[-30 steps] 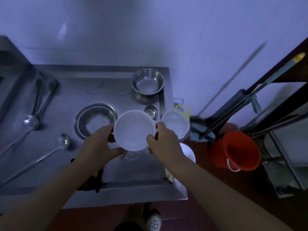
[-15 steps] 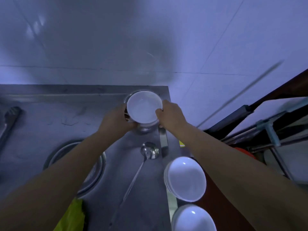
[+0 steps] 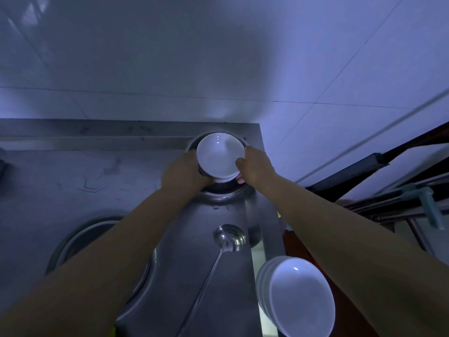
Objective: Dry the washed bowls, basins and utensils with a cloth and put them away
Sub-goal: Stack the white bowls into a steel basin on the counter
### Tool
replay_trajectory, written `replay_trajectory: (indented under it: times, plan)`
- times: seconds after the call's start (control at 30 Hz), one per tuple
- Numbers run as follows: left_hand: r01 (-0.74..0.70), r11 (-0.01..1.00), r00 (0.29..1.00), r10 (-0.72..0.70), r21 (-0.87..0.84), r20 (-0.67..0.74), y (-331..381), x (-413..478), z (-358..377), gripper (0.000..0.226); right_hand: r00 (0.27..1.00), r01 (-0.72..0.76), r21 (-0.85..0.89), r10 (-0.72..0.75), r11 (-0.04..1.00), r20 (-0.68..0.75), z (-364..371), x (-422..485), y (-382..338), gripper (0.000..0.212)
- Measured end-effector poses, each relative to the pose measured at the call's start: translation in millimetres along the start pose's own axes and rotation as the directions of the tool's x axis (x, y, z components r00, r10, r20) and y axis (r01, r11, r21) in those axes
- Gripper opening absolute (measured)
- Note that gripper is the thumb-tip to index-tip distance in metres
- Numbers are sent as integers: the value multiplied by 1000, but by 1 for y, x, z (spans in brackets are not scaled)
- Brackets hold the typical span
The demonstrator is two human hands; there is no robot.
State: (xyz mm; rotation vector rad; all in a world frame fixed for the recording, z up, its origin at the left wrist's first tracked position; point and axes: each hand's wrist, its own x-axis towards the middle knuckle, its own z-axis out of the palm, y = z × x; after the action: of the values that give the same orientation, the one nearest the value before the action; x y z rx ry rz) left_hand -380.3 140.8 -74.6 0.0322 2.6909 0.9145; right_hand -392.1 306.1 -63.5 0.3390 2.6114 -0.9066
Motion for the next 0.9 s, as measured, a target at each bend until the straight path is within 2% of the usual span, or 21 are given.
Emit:
replay_trajectory:
  times: [0.27,0.3,0.4,0.47,0.57,0.67,0.77,0.9]
  plan:
    - [22,999,998,-19,44,-55,-5,-1,10,56,999,10,14,-9,1000,-48,1,0,4,23]
    - [21,998,998,-17,59,-66,-5,-5,9,55,998,21,-32,-23,999,-65,-2,-3,4,24]
    - [19,971,997,0,238,-80,3,-26,0,56,982,88,-362,-142,928,-126,-21,-28,8,23]
    - [-27,931,994,63,363,-88,14,-49,-4,56,940,157,-547,-294,822,-172,-35,-53,14,25]
    - [-106,922,974,172,371,-147,31,-95,-6,56,816,251,-707,-538,661,-213,-51,-95,32,17]
    - [-94,936,979,149,339,-140,36,-145,-2,52,744,283,-745,-629,604,-227,-67,-144,54,13]
    - [-105,914,979,164,392,-122,32,-196,12,53,699,316,-775,-687,547,-200,-79,-195,83,12]
    - [-123,877,982,174,464,-69,33,-267,44,63,687,374,-735,-701,566,-190,-81,-255,131,14]
